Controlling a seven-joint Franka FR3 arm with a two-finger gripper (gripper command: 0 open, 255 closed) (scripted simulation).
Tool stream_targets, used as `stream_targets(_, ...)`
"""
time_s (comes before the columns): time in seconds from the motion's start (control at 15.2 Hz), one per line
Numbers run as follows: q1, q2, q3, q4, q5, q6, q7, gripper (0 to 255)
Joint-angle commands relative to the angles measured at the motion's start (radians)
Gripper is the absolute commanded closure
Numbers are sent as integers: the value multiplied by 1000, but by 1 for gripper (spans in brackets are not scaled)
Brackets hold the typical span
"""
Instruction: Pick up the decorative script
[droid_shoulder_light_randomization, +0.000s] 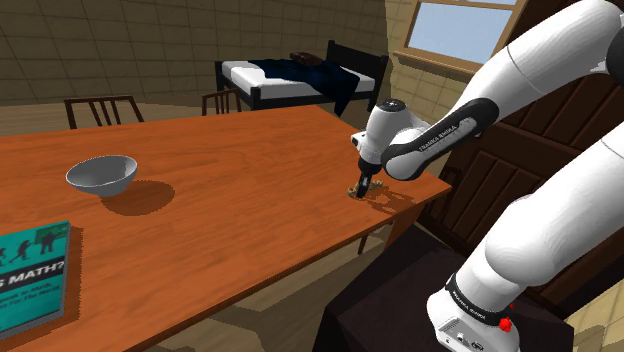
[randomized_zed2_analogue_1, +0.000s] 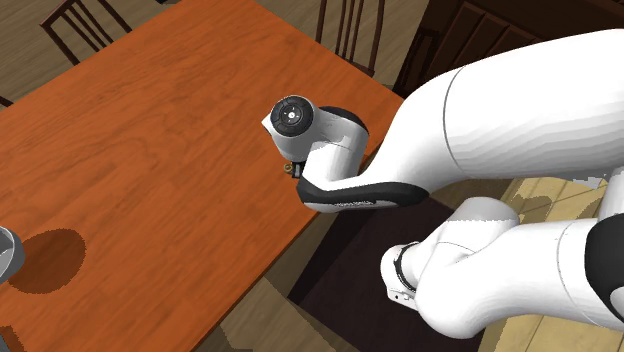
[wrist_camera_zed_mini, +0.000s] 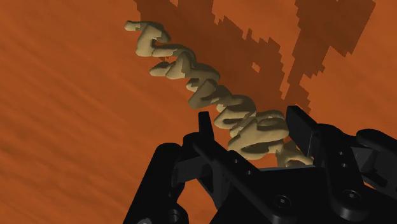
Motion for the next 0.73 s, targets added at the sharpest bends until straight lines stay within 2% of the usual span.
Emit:
stream_targets(0.0,0,1,0,0,0,1,1,255)
stream_targets(0.33,-1,0,-1,-1,-1,1,-1,255)
stream_targets(0.66,19,-72,-6,12,47,-82,-47,255)
